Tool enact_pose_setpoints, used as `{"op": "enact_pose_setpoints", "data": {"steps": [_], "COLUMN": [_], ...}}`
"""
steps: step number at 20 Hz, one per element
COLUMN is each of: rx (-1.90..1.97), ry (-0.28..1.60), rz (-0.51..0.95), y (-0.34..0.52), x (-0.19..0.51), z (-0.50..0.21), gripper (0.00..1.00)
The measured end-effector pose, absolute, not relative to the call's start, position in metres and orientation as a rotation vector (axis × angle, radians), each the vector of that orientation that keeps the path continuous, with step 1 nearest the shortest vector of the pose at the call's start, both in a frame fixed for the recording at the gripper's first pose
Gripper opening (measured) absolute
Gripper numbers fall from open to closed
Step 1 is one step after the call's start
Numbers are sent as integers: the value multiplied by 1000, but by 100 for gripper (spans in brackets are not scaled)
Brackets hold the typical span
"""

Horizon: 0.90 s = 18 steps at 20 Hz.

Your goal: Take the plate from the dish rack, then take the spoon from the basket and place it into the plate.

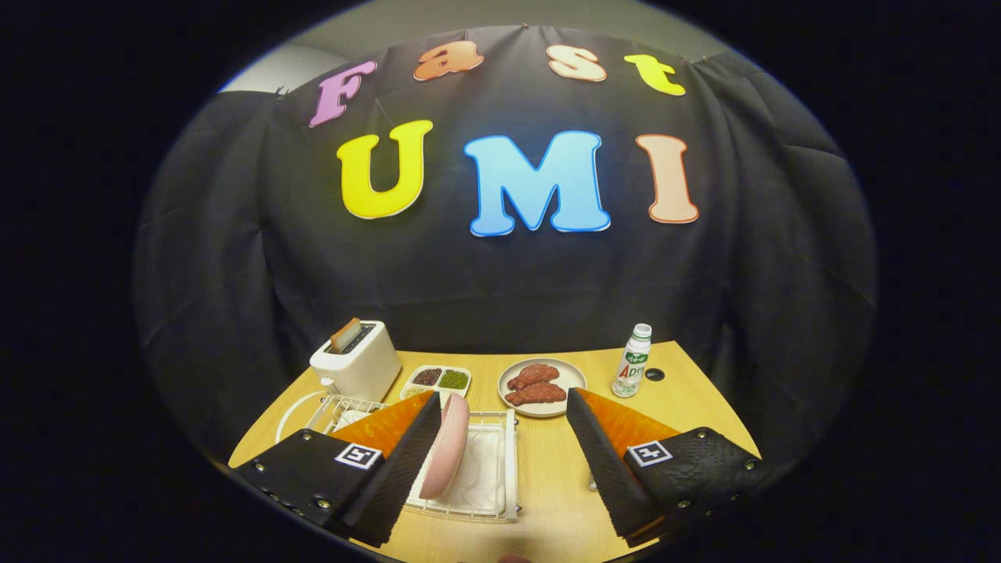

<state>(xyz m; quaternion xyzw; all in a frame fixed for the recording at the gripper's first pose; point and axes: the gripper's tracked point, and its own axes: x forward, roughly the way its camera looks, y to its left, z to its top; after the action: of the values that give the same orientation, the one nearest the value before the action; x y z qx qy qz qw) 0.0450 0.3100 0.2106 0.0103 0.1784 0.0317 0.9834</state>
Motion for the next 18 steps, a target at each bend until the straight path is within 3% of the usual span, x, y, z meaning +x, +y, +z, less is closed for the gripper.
{"op": "enact_pose_setpoints", "data": {"steps": [6,12,18], "rx": [-12,-40,-96], "ry": [506,624,679], "rz": [30,-103,-186], "y": [348,348,347], "x": [69,87,97], "z": [169,122,89], "gripper": [99,99,83]}}
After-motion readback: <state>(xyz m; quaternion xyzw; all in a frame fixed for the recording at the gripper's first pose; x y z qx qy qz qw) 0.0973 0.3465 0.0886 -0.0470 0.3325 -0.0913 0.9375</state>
